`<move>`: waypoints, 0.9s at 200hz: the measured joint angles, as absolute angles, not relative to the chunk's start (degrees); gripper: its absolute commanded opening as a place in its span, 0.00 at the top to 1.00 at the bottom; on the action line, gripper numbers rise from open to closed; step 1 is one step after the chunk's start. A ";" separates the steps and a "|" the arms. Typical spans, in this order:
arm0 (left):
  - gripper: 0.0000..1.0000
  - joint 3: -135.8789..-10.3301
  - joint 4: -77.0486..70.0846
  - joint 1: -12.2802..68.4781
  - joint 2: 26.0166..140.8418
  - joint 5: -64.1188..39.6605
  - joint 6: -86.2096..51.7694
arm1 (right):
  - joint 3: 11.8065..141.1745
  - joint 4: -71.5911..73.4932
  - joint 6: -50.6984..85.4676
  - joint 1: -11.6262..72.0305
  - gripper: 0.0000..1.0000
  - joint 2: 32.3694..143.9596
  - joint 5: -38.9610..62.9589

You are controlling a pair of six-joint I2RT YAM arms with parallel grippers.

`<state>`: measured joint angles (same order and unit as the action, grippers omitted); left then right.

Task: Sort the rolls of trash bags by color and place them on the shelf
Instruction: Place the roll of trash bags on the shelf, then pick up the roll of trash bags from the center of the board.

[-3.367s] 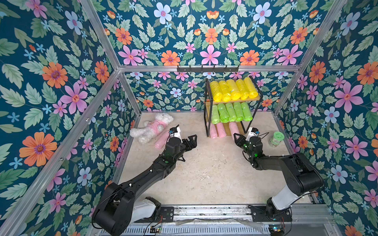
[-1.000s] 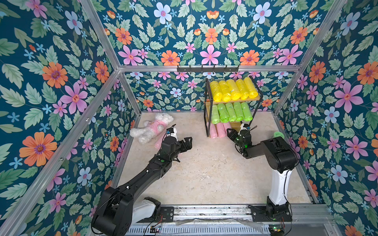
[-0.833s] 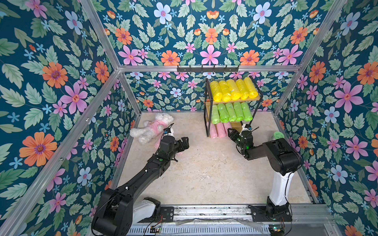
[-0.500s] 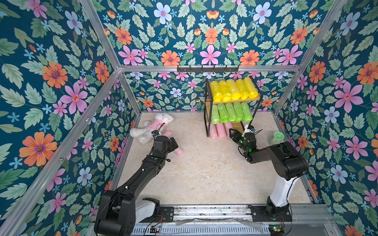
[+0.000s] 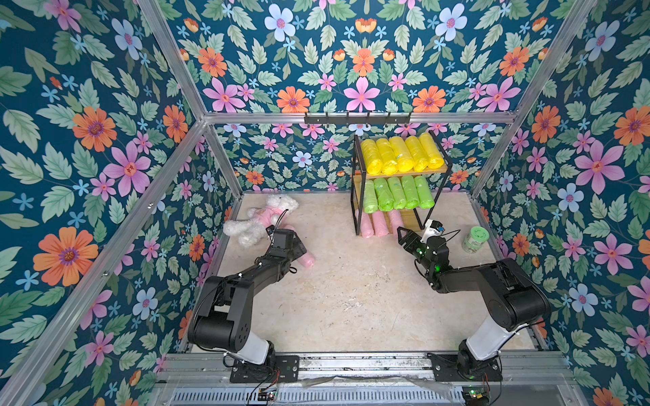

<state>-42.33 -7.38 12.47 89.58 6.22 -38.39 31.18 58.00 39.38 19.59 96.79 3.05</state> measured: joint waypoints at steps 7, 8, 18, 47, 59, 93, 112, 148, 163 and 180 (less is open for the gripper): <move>0.14 -42.83 -7.68 12.43 90.56 6.09 -38.63 | 30.98 57.95 39.35 19.84 0.19 96.64 3.09; 0.14 -42.96 -7.75 12.43 90.78 6.09 -38.61 | 30.98 57.95 39.35 19.88 0.19 96.62 3.09; 0.15 -43.55 -8.23 12.43 92.07 6.09 -38.65 | 30.94 57.67 39.29 20.29 0.19 96.51 3.09; 0.17 -44.95 -9.21 12.03 95.70 5.89 -38.89 | 30.94 57.58 39.16 21.61 0.19 96.51 3.51; 0.19 -45.67 -9.80 11.81 97.32 5.56 -39.05 | 31.07 57.65 39.16 21.96 0.19 96.77 3.92; 0.29 -46.57 -12.71 11.73 99.94 4.56 -39.03 | 31.09 57.54 39.18 22.74 0.19 97.17 4.47; 0.35 -46.57 -14.50 11.68 100.84 4.32 -39.09 | 30.85 56.95 39.11 23.62 0.19 96.97 4.64; 0.50 -44.51 -18.20 11.68 100.53 2.68 -40.93 | 29.36 55.11 38.26 25.23 0.19 93.84 5.13; 0.54 -42.54 -19.46 11.68 99.15 1.93 -42.11 | 28.86 55.02 37.85 26.30 0.19 91.94 6.04; 0.58 -39.72 -21.04 11.75 97.08 0.89 -44.60 | 28.14 54.61 37.41 27.97 0.19 90.19 7.16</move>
